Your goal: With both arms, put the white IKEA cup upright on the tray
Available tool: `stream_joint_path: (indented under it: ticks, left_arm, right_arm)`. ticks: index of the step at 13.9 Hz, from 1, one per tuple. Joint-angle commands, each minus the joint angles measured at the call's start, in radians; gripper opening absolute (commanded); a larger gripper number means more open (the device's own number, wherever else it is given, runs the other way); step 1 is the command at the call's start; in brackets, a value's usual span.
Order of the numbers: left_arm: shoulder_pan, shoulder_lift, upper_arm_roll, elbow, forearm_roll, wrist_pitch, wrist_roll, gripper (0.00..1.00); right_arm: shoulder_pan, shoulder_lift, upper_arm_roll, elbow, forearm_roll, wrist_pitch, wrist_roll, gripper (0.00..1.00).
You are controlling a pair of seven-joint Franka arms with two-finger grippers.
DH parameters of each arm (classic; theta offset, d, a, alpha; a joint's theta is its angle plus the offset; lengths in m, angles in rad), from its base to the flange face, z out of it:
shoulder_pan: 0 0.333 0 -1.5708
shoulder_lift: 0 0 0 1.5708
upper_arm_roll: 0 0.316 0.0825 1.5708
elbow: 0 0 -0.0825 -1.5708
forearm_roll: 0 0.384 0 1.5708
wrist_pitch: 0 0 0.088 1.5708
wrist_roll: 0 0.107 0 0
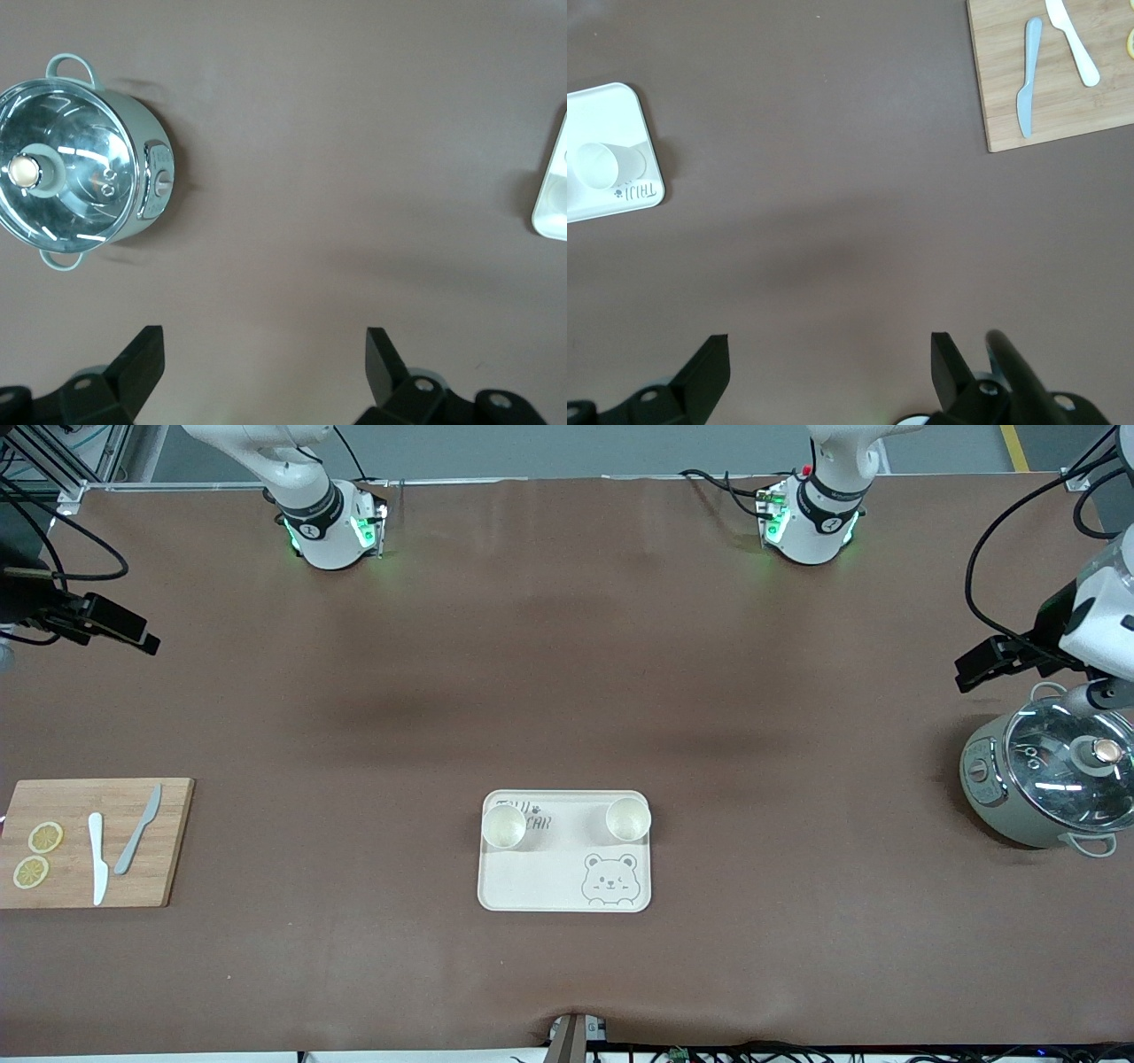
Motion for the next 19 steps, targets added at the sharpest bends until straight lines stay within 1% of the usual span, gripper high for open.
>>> stream_joint_path:
  ticks: [1,2,3,7,8,13,17,19]
  left_arm:
    - [-0.099,-0.069,0.124,-0.069,0.008,0.008,0.057,1.00]
    - [-0.115,-0.077,0.148,-0.076,0.008,0.010,0.077,1.00]
    - [-0.118,-0.079,0.154,-0.073,0.002,0.010,0.080,1.00]
    - [-0.113,-0.074,0.154,-0.058,-0.001,0.007,0.084,1.00]
    - [-0.113,-0.065,0.152,-0.049,-0.001,0.007,0.083,1.00]
    - [-0.109,-0.057,0.148,-0.026,-0.002,0.007,0.086,1.00]
    - [-0.106,-0.056,0.152,-0.020,-0.025,0.002,0.092,1.00]
    - [-0.109,-0.046,0.155,-0.021,-0.030,0.002,0.162,1.00]
  right_arm:
    - [0.045,-0.051,-0.014,-0.017,-0.007,0.024,-0.003,1.00]
    - [0.040,-0.040,-0.016,0.013,-0.033,0.010,-0.009,1.00]
    - [0.034,-0.023,-0.017,0.029,-0.037,0.005,-0.014,1.00]
    - [0.031,-0.002,-0.018,0.077,-0.044,0.004,-0.013,1.00]
    - [0.031,0.003,-0.018,0.083,-0.060,0.002,-0.014,1.00]
    - [0.046,0.009,-0.013,0.084,-0.110,0.004,-0.043,1.00]
    - [0.042,0.011,-0.013,0.080,-0.110,0.002,-0.152,1.00]
    - [0.043,0.009,-0.013,0.080,-0.107,-0.004,-0.148,1.00]
